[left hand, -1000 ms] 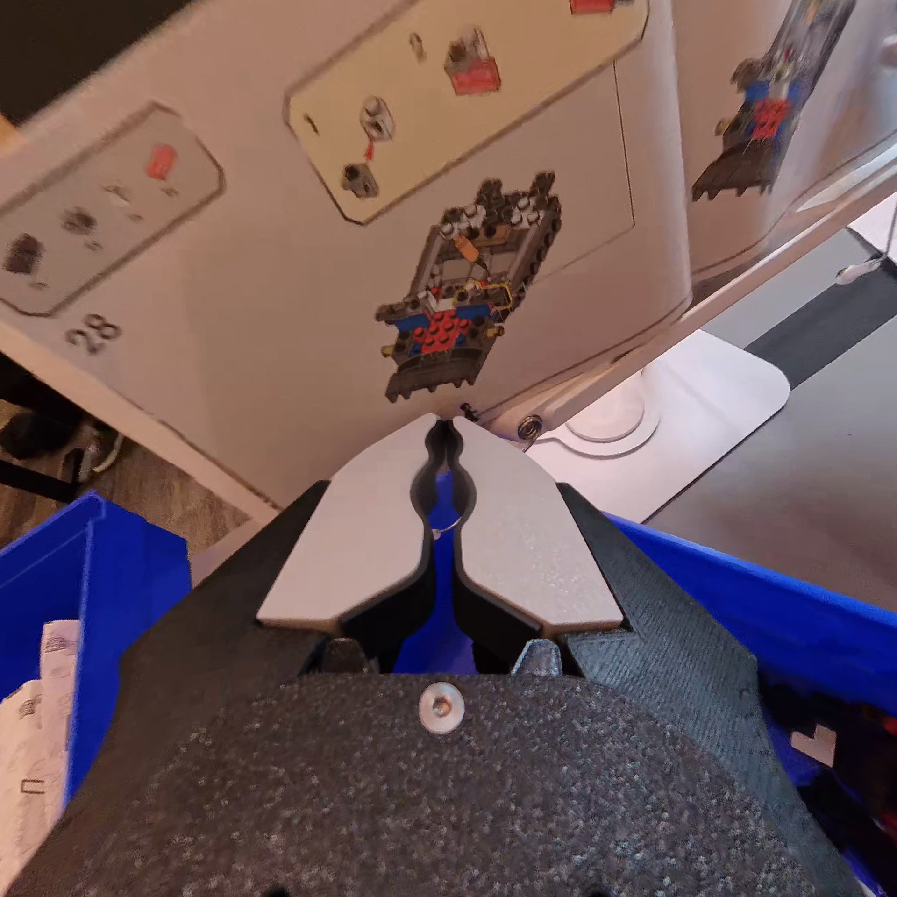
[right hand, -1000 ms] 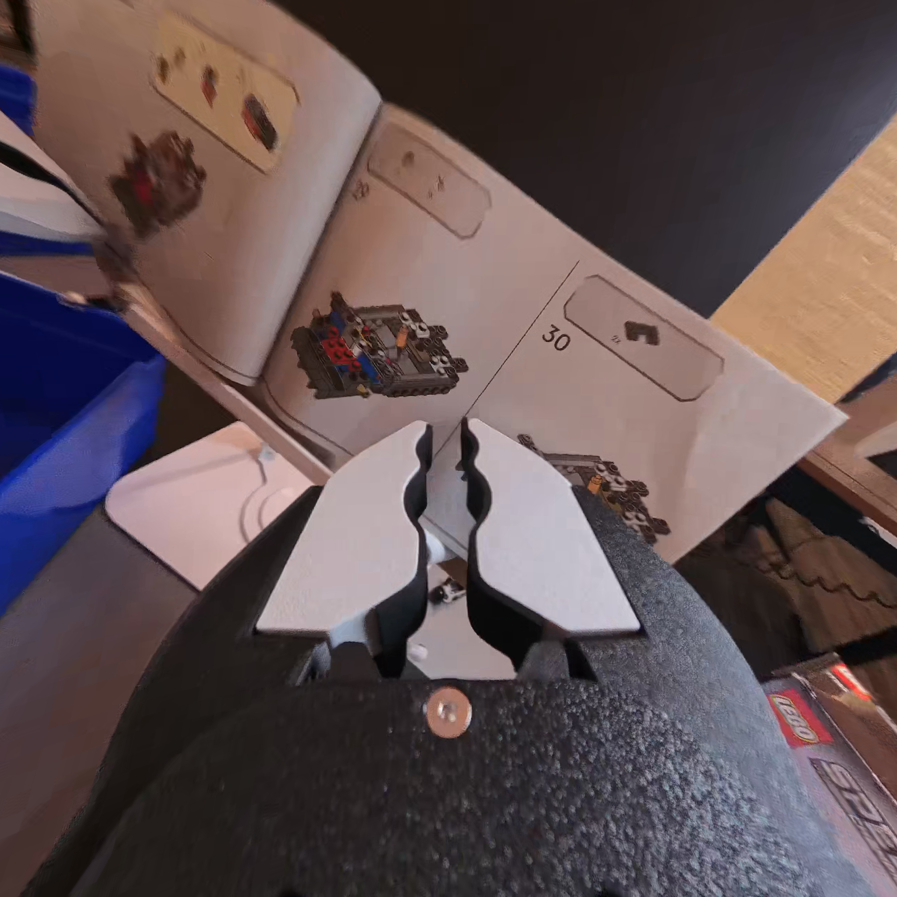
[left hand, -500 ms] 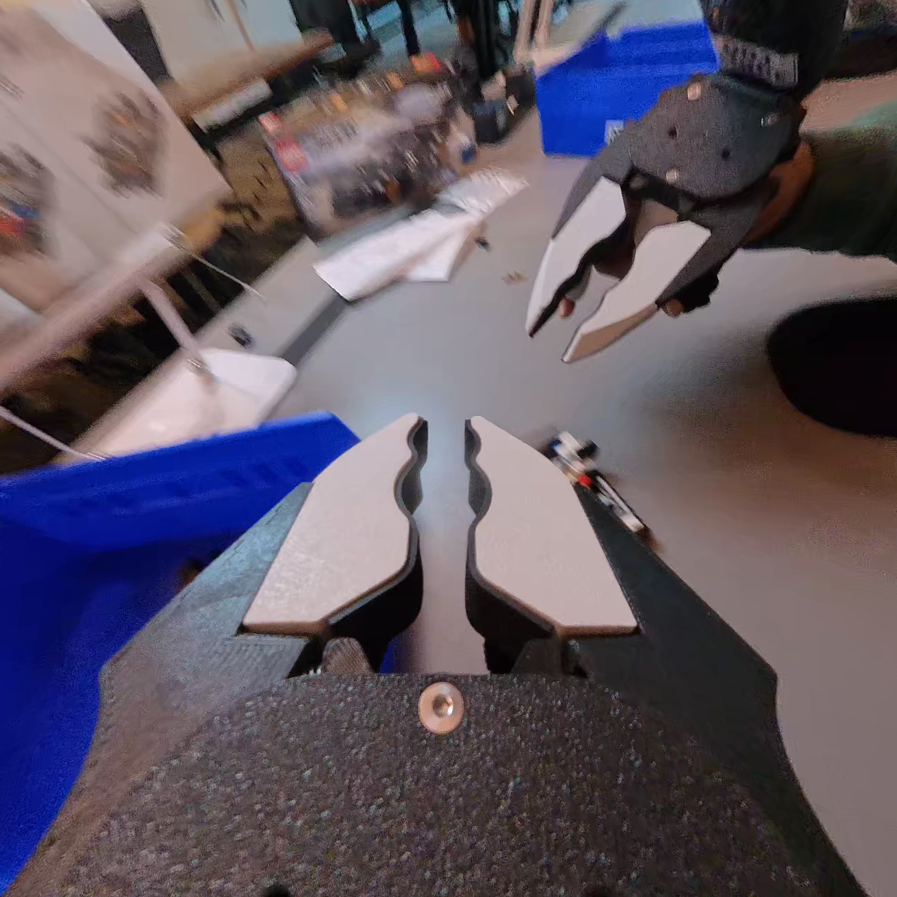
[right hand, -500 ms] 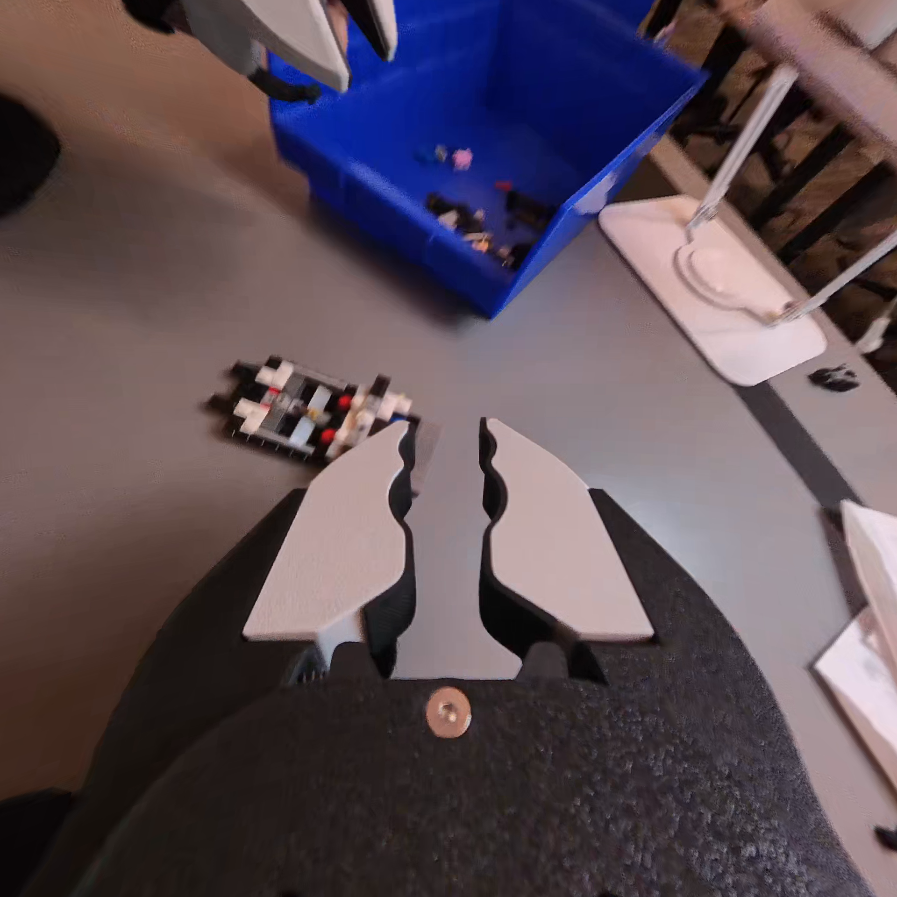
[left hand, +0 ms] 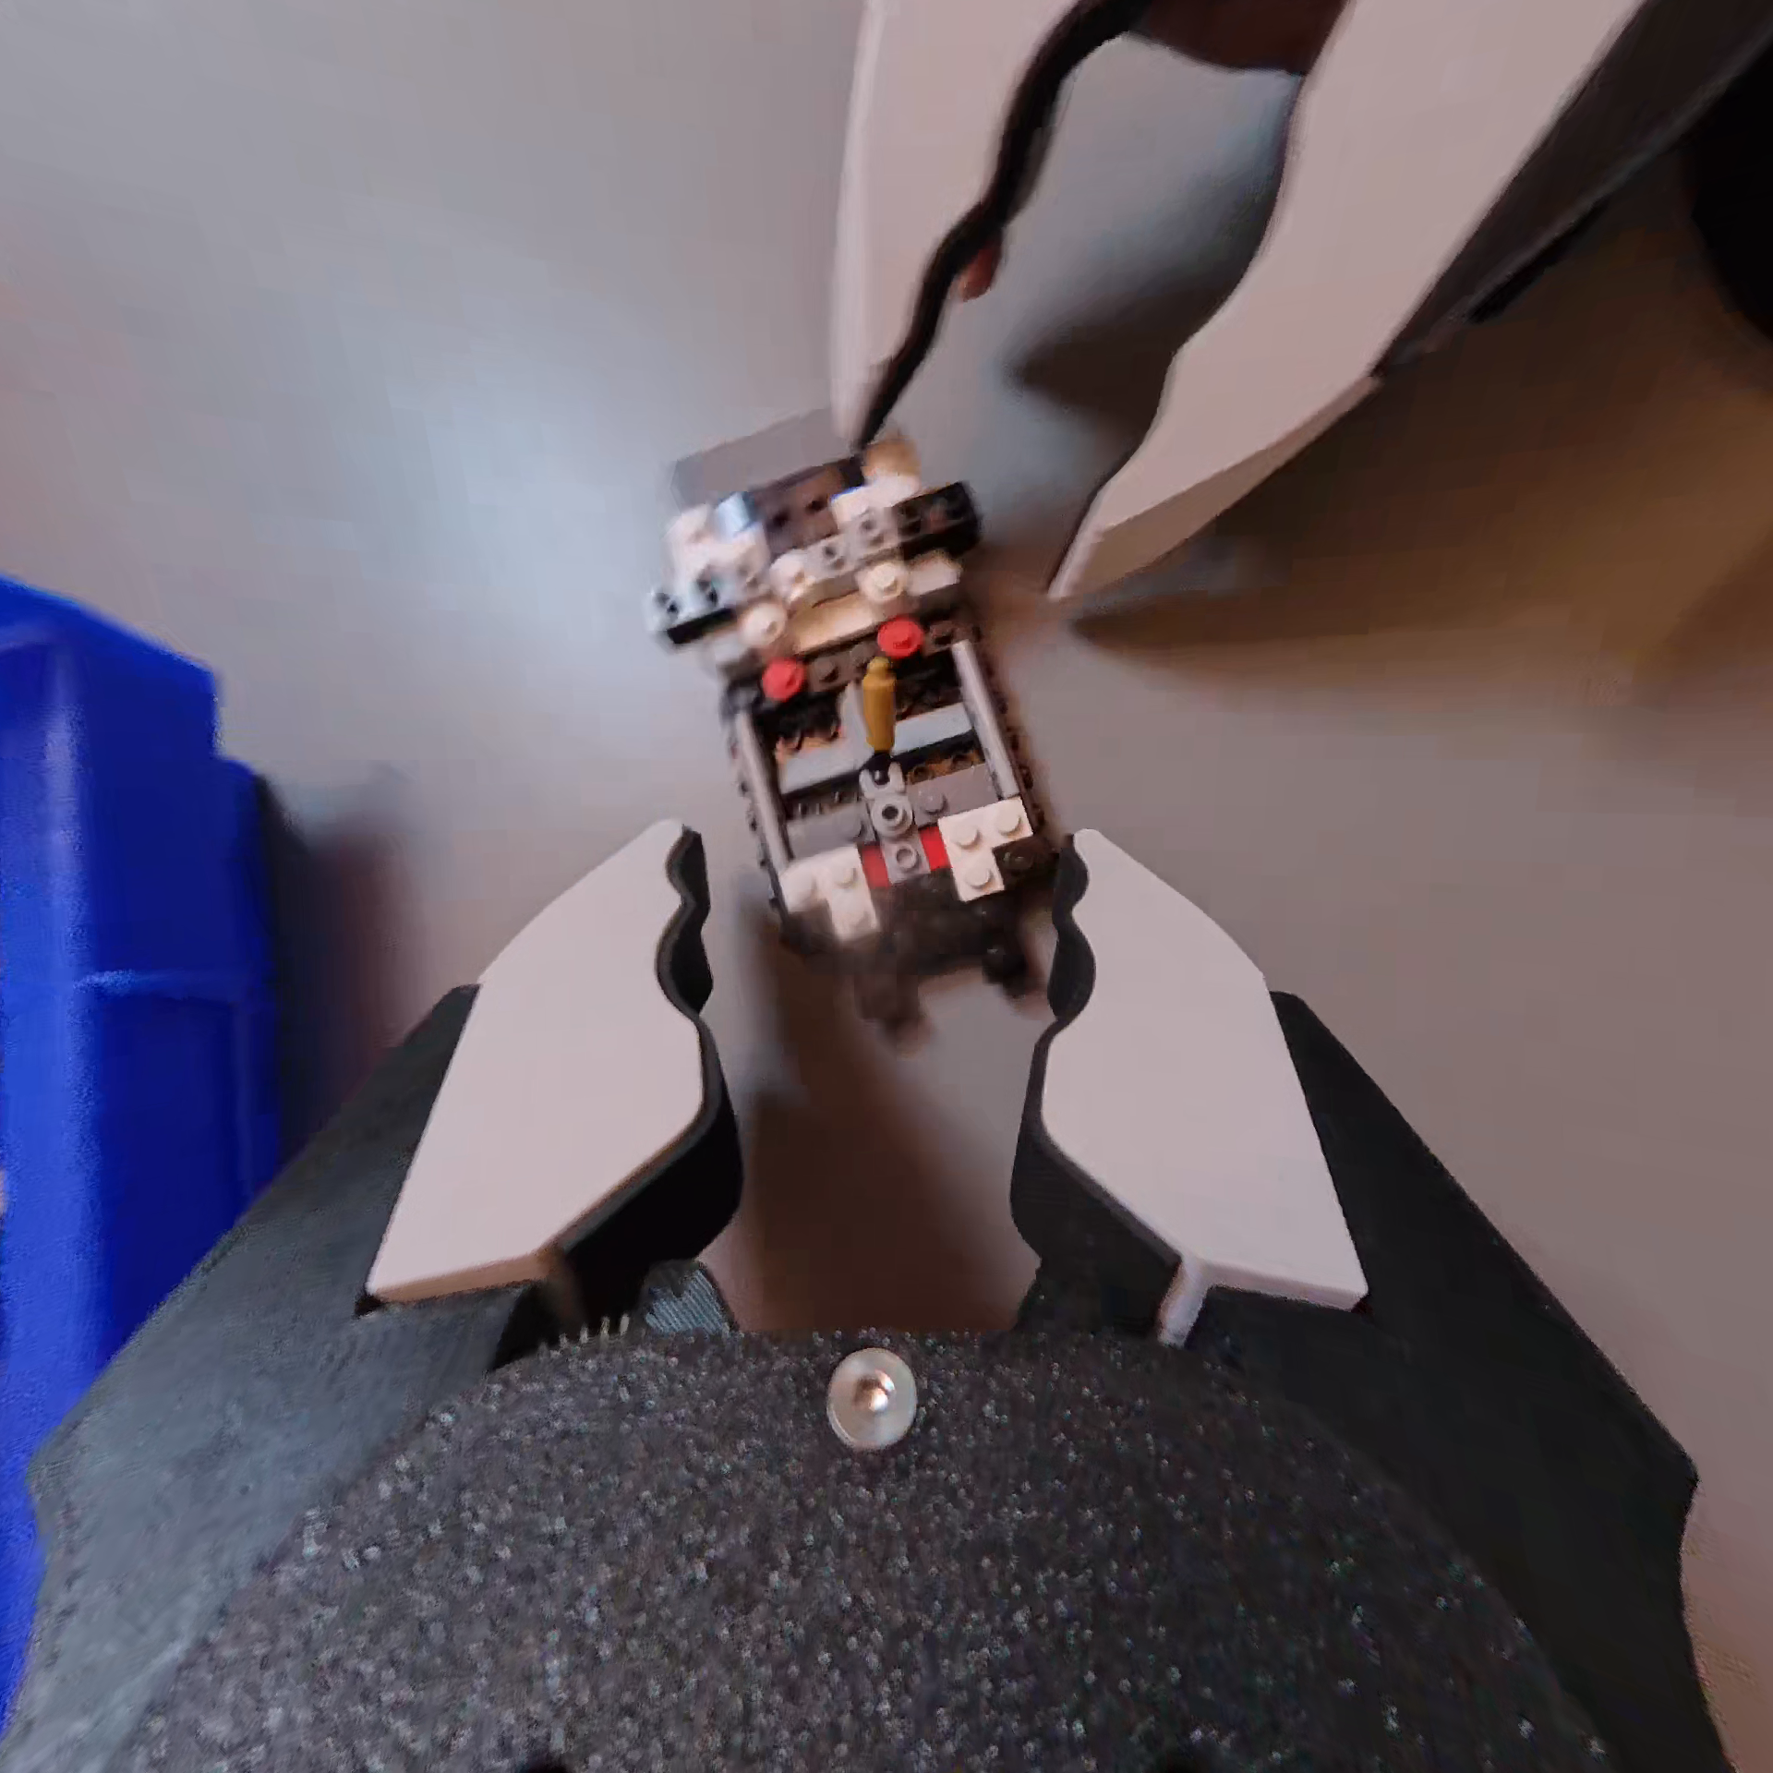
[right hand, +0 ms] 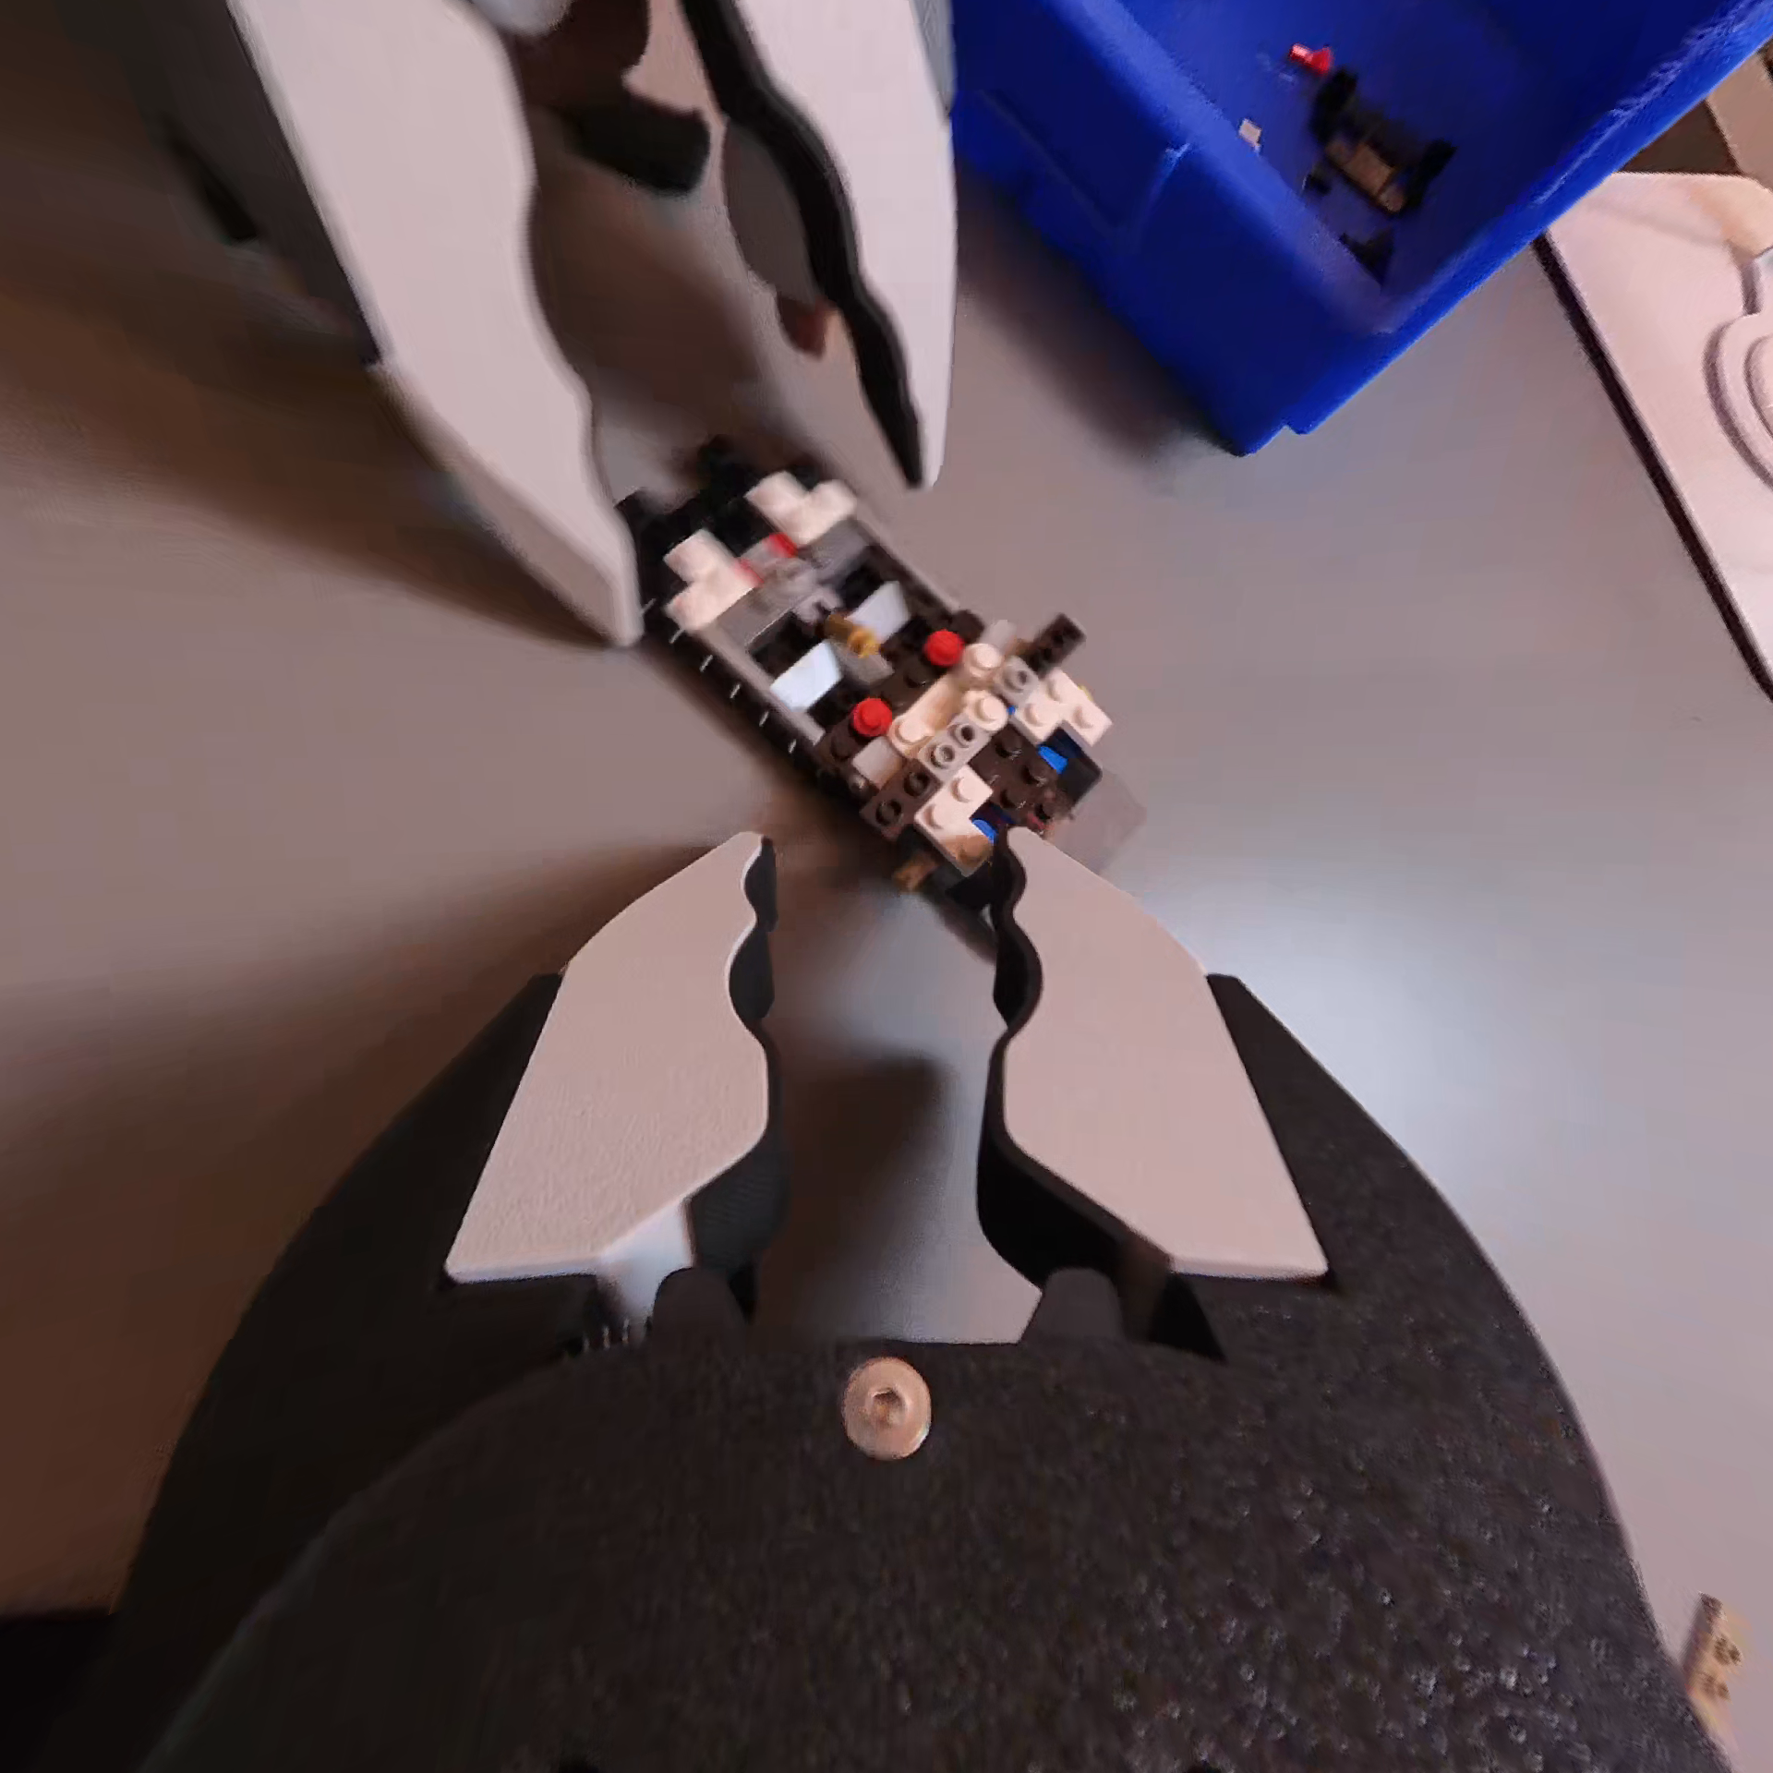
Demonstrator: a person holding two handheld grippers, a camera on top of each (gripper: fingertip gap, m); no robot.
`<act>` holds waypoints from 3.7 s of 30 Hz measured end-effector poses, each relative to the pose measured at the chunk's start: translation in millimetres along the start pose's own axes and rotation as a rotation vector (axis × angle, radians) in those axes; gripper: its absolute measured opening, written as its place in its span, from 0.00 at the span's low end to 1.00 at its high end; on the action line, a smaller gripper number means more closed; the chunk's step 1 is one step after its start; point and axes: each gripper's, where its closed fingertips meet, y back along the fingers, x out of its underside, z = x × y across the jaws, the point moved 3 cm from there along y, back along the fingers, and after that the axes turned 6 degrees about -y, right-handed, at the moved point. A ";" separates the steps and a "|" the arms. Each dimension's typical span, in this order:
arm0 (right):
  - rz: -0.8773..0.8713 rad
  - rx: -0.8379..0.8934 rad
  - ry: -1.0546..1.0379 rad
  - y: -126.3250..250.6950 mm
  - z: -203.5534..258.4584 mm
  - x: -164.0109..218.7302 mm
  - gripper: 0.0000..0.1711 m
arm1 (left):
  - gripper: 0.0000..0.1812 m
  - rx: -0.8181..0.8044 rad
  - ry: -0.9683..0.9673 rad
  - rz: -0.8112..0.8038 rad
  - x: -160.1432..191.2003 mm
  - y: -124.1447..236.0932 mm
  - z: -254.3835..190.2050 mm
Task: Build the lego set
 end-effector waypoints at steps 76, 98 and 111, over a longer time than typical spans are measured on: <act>-0.306 0.119 -0.260 18.5 -8.5 -21.6 0.12 | 0.00 -0.009 0.077 -0.327 -4.3 15.9 7.9; -0.259 0.155 -0.204 10.3 -7.2 -16.0 0.02 | 0.00 -0.136 0.067 -0.406 -11.8 32.7 22.9; -0.368 0.259 -0.189 23.2 -19.7 -23.9 0.00 | 0.00 -0.237 0.039 -0.435 -13.8 36.6 31.5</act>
